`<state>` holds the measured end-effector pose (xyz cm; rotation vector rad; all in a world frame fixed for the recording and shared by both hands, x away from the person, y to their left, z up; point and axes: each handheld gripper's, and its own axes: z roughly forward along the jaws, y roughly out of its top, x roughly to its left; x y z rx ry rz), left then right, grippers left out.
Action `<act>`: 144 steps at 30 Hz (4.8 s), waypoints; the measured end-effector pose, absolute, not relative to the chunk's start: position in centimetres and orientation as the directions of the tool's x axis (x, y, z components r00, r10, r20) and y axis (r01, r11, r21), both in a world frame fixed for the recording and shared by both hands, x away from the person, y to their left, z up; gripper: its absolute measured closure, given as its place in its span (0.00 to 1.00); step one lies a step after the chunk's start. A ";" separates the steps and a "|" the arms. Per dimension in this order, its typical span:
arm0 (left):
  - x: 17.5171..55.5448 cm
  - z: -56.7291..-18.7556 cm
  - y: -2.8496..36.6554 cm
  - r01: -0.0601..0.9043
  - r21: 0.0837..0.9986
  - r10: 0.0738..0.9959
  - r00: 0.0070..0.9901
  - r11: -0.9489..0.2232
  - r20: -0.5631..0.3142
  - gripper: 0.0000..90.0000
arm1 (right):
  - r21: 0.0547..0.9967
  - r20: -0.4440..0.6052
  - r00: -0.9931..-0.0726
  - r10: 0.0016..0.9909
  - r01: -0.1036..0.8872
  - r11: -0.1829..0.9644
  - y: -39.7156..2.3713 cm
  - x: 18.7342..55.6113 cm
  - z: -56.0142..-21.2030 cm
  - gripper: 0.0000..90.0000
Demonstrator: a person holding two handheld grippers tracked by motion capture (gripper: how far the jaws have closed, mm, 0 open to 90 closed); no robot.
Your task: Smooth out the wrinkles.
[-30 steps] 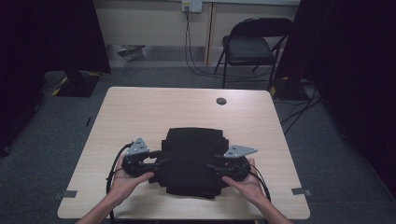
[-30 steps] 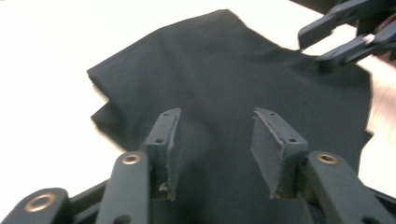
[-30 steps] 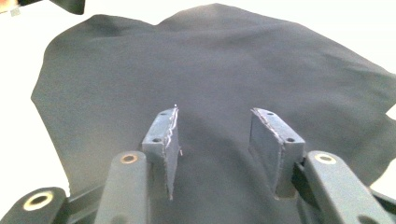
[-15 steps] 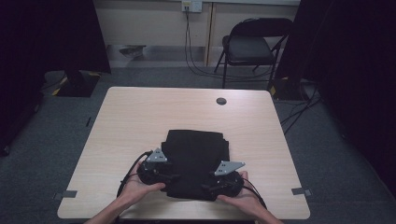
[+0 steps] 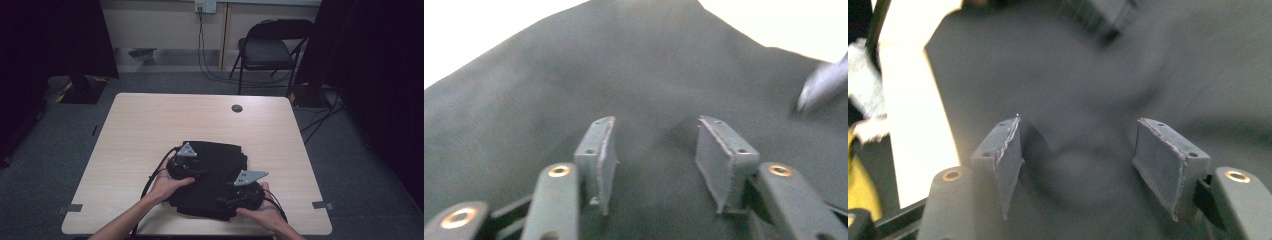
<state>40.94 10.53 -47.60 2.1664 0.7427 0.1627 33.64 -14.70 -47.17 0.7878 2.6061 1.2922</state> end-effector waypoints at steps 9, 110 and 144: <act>39.6 -49.0 10.4 0.418 0.731 0.564 0.824 -0.538 -0.056 0.51 | 0.842 0.070 -0.808 0.585 0.362 0.399 -15.2 38.1 -44.0 0.32; 37.1 -48.9 9.1 0.331 0.770 0.478 0.878 -0.546 -0.039 0.41 | 0.827 0.074 -0.839 0.539 0.353 0.437 -12.4 44.2 -42.6 0.81; 35.2 -41.7 15.2 0.282 0.890 0.544 0.838 -0.359 -0.046 0.55 | 0.799 0.059 -0.858 0.510 0.346 0.492 -11.9 35.9 -46.8 0.76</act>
